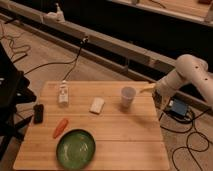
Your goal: Place the ceramic cup in the ceramic bowl
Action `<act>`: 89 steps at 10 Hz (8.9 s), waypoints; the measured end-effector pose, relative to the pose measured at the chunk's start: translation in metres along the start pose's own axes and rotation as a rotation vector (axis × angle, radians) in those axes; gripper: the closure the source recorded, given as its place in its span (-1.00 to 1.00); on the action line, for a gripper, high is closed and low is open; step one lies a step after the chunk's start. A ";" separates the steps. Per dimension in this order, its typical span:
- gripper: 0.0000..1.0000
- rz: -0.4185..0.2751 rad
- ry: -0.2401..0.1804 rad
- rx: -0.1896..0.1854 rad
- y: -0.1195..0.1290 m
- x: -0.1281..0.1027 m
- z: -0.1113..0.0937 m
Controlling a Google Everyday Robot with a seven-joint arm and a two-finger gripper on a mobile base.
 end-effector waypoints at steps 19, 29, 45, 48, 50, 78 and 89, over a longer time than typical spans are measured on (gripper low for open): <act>-0.60 -0.097 -0.157 0.012 0.054 -0.034 0.017; -0.60 -0.049 -0.106 0.040 0.061 -0.032 0.070; 1.00 -0.259 0.008 -0.126 0.120 0.035 0.025; 1.00 -0.454 0.102 -0.149 0.125 0.101 0.017; 1.00 -0.591 0.171 -0.146 0.122 0.153 0.016; 1.00 -1.122 0.399 -0.072 0.189 0.369 0.123; 0.13 -0.982 0.473 -0.002 0.174 0.322 0.191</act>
